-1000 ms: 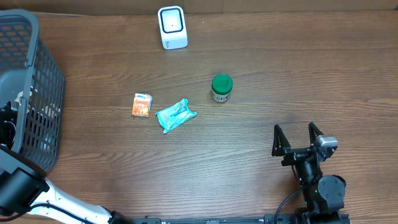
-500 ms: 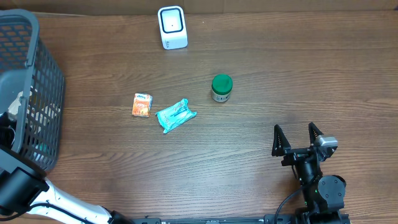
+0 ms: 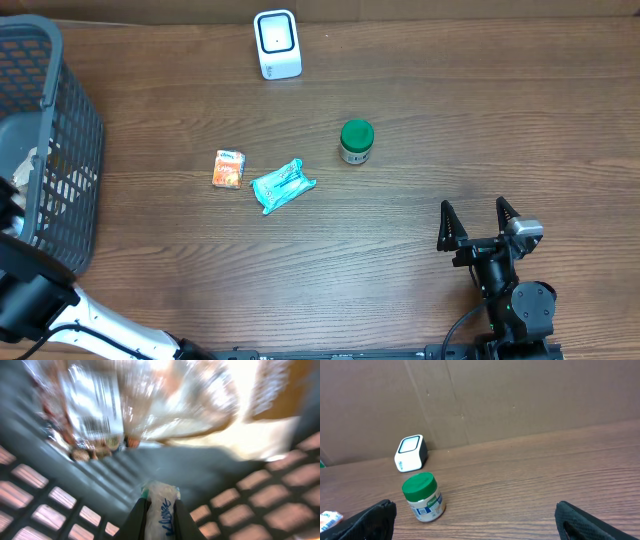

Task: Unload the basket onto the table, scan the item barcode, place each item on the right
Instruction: 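Reach the left gripper back into the basket toward a white item, then grasp the white-teal Kleenex pack and carry it toward the scanner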

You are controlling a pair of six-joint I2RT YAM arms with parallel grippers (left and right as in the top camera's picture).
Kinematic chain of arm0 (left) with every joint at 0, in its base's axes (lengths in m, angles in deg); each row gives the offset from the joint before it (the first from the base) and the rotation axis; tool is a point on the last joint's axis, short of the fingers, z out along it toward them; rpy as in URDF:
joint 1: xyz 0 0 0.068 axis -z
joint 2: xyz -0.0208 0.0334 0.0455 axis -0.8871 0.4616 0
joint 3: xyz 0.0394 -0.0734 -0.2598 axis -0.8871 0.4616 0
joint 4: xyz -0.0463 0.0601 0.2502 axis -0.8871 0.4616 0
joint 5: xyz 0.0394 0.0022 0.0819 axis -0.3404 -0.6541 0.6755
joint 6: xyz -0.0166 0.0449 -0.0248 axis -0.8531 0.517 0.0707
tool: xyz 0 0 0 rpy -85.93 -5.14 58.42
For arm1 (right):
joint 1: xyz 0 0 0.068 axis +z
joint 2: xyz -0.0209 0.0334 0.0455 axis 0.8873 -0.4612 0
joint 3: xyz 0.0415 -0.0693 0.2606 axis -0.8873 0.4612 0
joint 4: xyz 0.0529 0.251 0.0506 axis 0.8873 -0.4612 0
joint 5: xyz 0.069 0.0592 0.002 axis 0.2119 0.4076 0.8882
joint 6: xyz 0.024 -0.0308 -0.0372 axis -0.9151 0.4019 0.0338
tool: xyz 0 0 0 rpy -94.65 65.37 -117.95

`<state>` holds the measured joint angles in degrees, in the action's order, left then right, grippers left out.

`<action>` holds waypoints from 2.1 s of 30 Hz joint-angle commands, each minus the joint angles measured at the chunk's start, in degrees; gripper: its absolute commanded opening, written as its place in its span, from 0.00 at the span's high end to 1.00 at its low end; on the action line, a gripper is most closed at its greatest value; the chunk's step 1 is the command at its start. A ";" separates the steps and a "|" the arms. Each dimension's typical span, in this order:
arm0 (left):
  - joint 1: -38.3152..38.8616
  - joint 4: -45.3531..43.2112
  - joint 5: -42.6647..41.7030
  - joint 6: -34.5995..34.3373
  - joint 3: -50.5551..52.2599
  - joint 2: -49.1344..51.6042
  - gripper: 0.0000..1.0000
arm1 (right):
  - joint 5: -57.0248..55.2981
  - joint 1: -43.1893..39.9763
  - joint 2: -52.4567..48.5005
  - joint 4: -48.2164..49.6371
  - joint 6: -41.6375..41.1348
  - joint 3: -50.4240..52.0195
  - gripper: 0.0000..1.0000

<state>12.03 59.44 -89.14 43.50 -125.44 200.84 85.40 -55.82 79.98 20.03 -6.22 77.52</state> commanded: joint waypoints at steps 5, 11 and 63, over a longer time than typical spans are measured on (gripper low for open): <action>7.43 2.43 -0.57 -7.41 -17.07 -10.54 0.96 | 0.07 -0.33 0.57 0.35 0.24 0.61 0.00; 18.03 0.09 -4.83 -7.34 -21.35 -19.91 0.96 | 0.07 -0.33 0.57 0.35 0.24 0.59 0.00; 72.32 -24.90 27.69 -13.55 16.11 4.70 0.52 | 0.07 -0.33 0.57 0.35 0.24 0.59 0.00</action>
<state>83.92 33.23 -61.75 30.59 -106.77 205.58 85.42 -55.82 79.98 20.03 -6.24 77.52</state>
